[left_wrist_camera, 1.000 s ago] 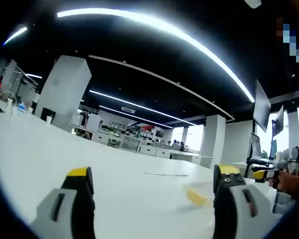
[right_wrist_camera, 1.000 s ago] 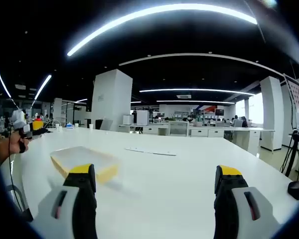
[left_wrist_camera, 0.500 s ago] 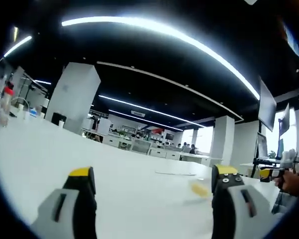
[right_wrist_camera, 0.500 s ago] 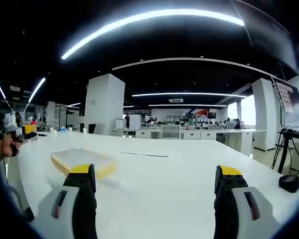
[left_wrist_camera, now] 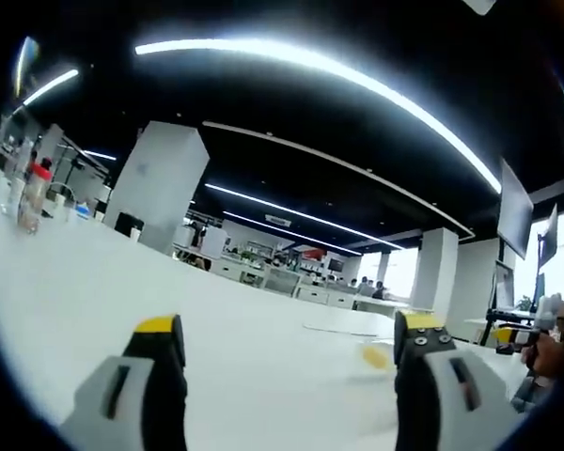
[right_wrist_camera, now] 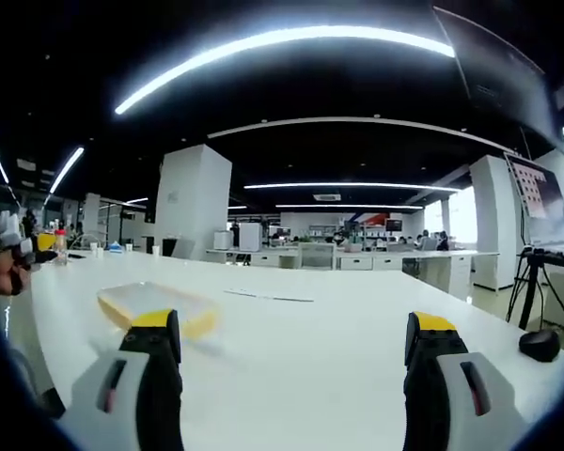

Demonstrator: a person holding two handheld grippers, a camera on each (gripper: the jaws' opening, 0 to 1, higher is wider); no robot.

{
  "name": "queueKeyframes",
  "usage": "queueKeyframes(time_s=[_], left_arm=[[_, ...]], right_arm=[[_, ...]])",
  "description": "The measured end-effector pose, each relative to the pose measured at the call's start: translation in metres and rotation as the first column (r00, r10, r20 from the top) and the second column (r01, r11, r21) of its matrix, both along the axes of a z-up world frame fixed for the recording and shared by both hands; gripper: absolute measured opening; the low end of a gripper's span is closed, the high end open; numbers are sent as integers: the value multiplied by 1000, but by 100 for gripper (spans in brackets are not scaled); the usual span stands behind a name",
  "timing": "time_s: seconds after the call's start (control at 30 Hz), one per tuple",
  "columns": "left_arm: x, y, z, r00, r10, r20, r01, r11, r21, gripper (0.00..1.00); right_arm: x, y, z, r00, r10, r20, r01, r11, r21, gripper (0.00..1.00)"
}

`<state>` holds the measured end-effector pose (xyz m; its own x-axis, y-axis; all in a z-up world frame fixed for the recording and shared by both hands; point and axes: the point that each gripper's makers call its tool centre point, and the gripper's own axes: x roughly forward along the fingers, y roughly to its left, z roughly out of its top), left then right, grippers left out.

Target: Snap each plastic latch of the storage box into its locked position after aligning the lid with the box until every specified latch is closed and the lid sits flush.

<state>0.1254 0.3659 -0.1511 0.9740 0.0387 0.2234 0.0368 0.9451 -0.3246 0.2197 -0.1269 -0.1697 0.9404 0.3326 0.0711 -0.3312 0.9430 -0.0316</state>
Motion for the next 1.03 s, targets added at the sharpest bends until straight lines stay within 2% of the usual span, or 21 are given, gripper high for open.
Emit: queueKeyframes(time_s=[0.33, 0.37, 0.87, 0.93, 0.97, 1.03], left_arm=[[0, -12, -2, 999, -37, 0, 37, 999, -12, 90], [1, -17, 1, 998, -61, 13, 61, 998, -33, 90], [1, -33, 9, 998, -60, -1, 60, 996, 69, 91], [3, -41, 9, 998, -66, -15, 67, 994, 91, 91], [5, -54, 13, 996, -85, -12, 86, 989, 120, 91], [5, -54, 13, 996, -85, -12, 86, 989, 120, 91]], right_arm=[[-4, 6, 0, 1000, 11, 4, -11, 1000, -2, 100], [-6, 10, 2, 1000, 18, 9, -18, 1000, -3, 100], [-12, 21, 6, 999, 41, 22, -42, 999, 1, 100], [-13, 23, 10, 998, 45, 35, -45, 999, 3, 100], [-12, 25, 10, 998, 51, 41, -50, 999, -15, 100], [-12, 25, 10, 998, 51, 41, -50, 999, -15, 100]])
